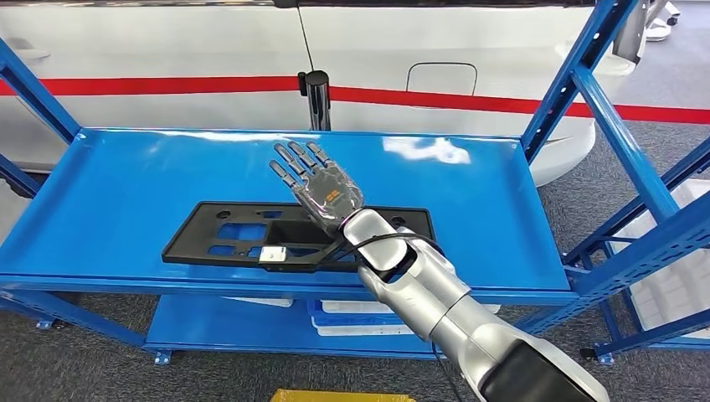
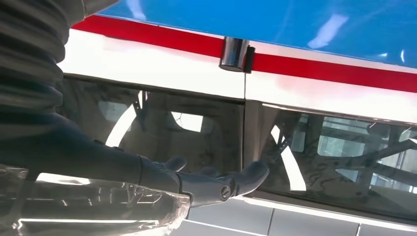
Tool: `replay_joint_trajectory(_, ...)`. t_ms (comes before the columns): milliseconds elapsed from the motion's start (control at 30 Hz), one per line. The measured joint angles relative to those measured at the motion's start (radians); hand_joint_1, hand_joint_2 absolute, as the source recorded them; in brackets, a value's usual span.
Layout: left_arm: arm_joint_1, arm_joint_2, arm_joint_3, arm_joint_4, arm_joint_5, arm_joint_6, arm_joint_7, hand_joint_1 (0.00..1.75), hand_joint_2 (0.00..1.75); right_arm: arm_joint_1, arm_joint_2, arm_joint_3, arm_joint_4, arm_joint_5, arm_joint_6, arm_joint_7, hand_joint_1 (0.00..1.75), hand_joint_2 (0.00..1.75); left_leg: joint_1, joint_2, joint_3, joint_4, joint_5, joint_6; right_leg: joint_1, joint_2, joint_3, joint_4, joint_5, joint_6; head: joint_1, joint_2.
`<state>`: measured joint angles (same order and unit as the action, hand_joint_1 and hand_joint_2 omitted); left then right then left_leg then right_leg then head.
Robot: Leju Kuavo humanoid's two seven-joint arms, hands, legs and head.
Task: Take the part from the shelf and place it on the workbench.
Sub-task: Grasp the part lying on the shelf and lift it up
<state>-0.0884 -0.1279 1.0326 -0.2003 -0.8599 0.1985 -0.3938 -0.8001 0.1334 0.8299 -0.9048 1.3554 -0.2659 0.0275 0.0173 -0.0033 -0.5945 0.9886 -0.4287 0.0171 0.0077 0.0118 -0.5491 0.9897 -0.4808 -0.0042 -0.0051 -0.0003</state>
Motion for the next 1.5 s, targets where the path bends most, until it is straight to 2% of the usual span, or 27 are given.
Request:
replay_joint_trajectory(100,0.0,0.0,0.0,0.0,0.0,0.0,0.0,0.0,0.0,-0.002,0.0,0.0,0.0,0.0,0.0,0.0,0.0,1.75,0.005,0.001,0.017,-0.018,0.003,0.008,0.0,-0.005,-0.012,0.027,-0.015,0.007,0.002,0.0)
replay_joint_trajectory(300,0.0,0.0,0.0,0.0,0.0,0.0,0.0,0.0,0.0,-0.003,0.0,0.0,0.0,0.0,0.0,0.0,0.0,1.75,0.006,0.002,0.018,-0.019,0.002,0.011,0.0,-0.005,-0.018,0.04,-0.02,0.006,0.002,0.0)
replay_joint_trajectory(367,-0.001,0.0,0.0,0.0,0.0,0.0,0.0,0.0,0.0,-0.004,-0.001,0.0,0.0,0.0,0.0,0.0,0.0,1.75,0.005,0.002,0.02,-0.019,-0.001,0.014,-0.004,-0.004,-0.069,0.132,-0.052,0.005,0.002,0.0)
replay_joint_trajectory(400,-0.001,0.0,0.0,0.0,0.0,0.001,0.0,0.0,0.0,-0.002,-0.003,0.0,0.001,0.0,-0.001,0.0,0.0,1.75,0.005,0.002,0.025,-0.018,-0.006,0.015,-0.008,-0.005,-0.112,0.196,-0.065,0.011,0.002,0.0)
replay_joint_trajectory(433,-0.001,-0.001,0.0,0.0,-0.001,0.017,0.007,0.0,0.0,0.009,-0.011,-0.003,-0.012,-0.004,-0.022,0.003,0.0,1.75,0.006,0.0,0.034,-0.017,-0.015,0.012,-0.015,-0.006,-0.129,0.203,-0.05,0.024,0.002,0.0)
replay_joint_trajectory(500,0.002,-0.002,0.0,0.0,-0.006,0.065,0.025,0.0,0.0,0.097,-0.094,-0.025,-0.221,-0.015,-0.043,0.02,0.0,1.75,0.007,-0.005,0.055,-0.011,-0.04,0.003,-0.024,-0.007,-0.098,0.098,0.017,0.04,0.002,0.0)
replay_joint_trajectory(533,0.003,-0.003,0.0,0.0,-0.009,0.088,0.034,0.0,0.0,0.143,-0.139,-0.038,-0.339,-0.021,-0.053,0.029,0.0,1.75,0.008,-0.006,0.063,-0.01,-0.05,0.0,-0.027,-0.006,-0.064,0.026,0.047,0.041,0.002,0.0)
replay_joint_trajectory(567,0.004,-0.003,0.0,0.0,-0.011,0.096,0.036,0.0,0.0,0.182,-0.179,-0.049,-0.448,-0.022,-0.042,0.035,0.0,1.75,0.007,-0.005,0.067,-0.01,-0.055,-0.001,-0.027,-0.004,-0.054,0.007,0.051,0.034,0.002,0.0)
replay_joint_trajectory(600,0.004,-0.003,0.0,0.0,-0.011,0.096,0.035,0.0,0.0,0.191,-0.188,-0.052,-0.474,-0.022,-0.042,0.035,0.0,1.75,0.007,-0.002,0.07,-0.014,-0.055,-0.001,-0.026,-0.001,-0.055,0.007,0.05,0.033,0.002,0.0)
replay_joint_trajectory(833,0.003,-0.004,0.0,0.0,-0.011,0.095,0.024,0.0,0.0,0.211,-0.216,-0.062,-0.53,-0.02,-0.048,0.033,0.0,1.75,0.009,0.001,0.074,-0.023,-0.056,-0.004,-0.021,0.001,-0.054,0.007,0.046,0.026,0.002,0.0)
replay_joint_trajectory(967,0.003,-0.004,0.0,0.0,-0.011,0.093,0.013,0.0,0.0,0.216,-0.225,-0.069,-0.537,-0.024,-0.055,0.032,0.0,1.75,0.011,0.001,0.073,-0.022,-0.058,-0.02,-0.022,0.001,-0.054,0.007,0.048,0.024,0.002,0.0)
replay_joint_trajectory(1033,0.003,-0.004,0.0,0.0,-0.01,0.09,0.008,0.0,0.0,0.218,-0.227,-0.072,-0.537,-0.026,-0.056,0.031,0.0,1.75,0.008,0.001,0.072,-0.018,-0.057,-0.015,-0.028,0.001,-0.052,0.002,0.053,0.028,0.001,0.0)
replay_joint_trajectory(1100,0.002,-0.004,0.0,0.0,-0.01,0.087,0.002,0.0,0.0,0.218,-0.226,-0.076,-0.537,-0.026,-0.056,0.03,0.0,1.75,0.007,0.004,0.083,-0.039,-0.04,0.002,-0.028,-0.001,-0.048,-0.005,0.056,0.036,0.0,0.0)
replay_joint_trajectory(1167,0.0,-0.006,0.0,0.0,-0.009,0.086,-0.001,0.0,0.0,0.217,-0.226,-0.079,-0.537,-0.027,-0.056,0.03,0.0,1.75,0.012,0.011,0.101,-0.075,-0.019,0.014,-0.024,-0.004,-0.065,0.037,0.03,0.035,0.003,0.0)
replay_joint_trajectory(1233,-0.001,-0.008,0.0,0.0,-0.009,0.085,-0.001,0.0,0.0,0.217,-0.227,-0.08,-0.536,-0.028,-0.056,0.03,0.0,1.75,0.016,0.014,0.105,-0.086,-0.014,0.017,-0.027,-0.005,-0.114,0.155,-0.026,0.031,0.006,0.0)
replay_joint_trajectory(1267,-0.001,-0.008,0.0,0.0,-0.009,0.085,-0.001,0.0,0.0,0.22,-0.228,-0.08,-0.534,-0.029,-0.056,0.029,0.0,1.75,0.017,0.015,0.104,-0.086,-0.015,0.015,-0.031,-0.005,-0.139,0.216,-0.047,0.034,0.006,0.0)
replay_joint_trajectory(1300,-0.001,-0.008,0.0,0.0,-0.009,0.085,-0.001,0.0,0.0,0.223,-0.228,-0.08,-0.533,-0.029,-0.057,0.028,0.0,1.75,0.018,0.015,0.103,-0.085,-0.016,0.013,-0.036,-0.005,-0.152,0.25,-0.056,0.042,0.007,0.0)
replay_joint_trajectory(1333,-0.001,-0.009,0.0,0.001,-0.009,0.086,-0.001,0.0,0.0,0.225,-0.229,-0.081,-0.532,-0.03,-0.058,0.027,0.0,1.75,0.021,0.015,0.103,-0.082,-0.019,0.008,-0.041,-0.006,-0.146,0.247,-0.048,0.055,0.007,0.0)
replay_joint_trajectory(1367,0.0,-0.009,0.0,0.001,-0.009,0.087,-0.001,0.0,0.0,0.226,-0.229,-0.082,-0.531,-0.032,-0.062,0.026,0.0,1.75,0.027,0.015,0.102,-0.076,-0.023,0.001,-0.048,-0.009,-0.119,0.202,-0.026,0.072,0.007,0.0)
replay_joint_trajectory(1400,0.0,-0.01,0.0,0.001,-0.009,0.088,-0.001,0.0,0.0,0.226,-0.229,-0.083,-0.531,-0.034,-0.066,0.025,0.0,1.75,0.031,0.014,0.1,-0.065,-0.03,-0.01,-0.054,-0.012,-0.078,0.131,-0.006,0.088,0.007,0.0)
replay_joint_trajectory(1433,-0.001,-0.01,0.001,0.001,-0.009,0.09,0.0,0.0,0.0,0.226,-0.229,-0.083,-0.53,-0.036,-0.07,0.024,0.0,1.75,0.035,0.013,0.095,-0.054,-0.037,-0.021,-0.054,-0.011,-0.04,0.075,0.009,0.097,0.01,0.0)
replay_joint_trajectory(1467,-0.001,-0.009,0.001,0.001,-0.009,0.092,0.001,0.0,0.0,0.226,-0.228,-0.084,-0.53,-0.038,-0.074,0.024,0.0,1.75,0.036,0.012,0.091,-0.042,-0.044,-0.033,-0.052,-0.008,-0.017,0.038,0.017,0.098,0.013,0.0)
replay_joint_trajectory(1500,-0.001,-0.009,0.001,0.001,-0.009,0.093,0.001,0.0,0.0,0.226,-0.228,-0.085,-0.53,-0.039,-0.076,0.023,0.0,1.75,0.034,0.01,0.085,-0.03,-0.05,-0.042,-0.051,-0.005,-0.008,0.027,0.01,0.089,0.015,0.0)
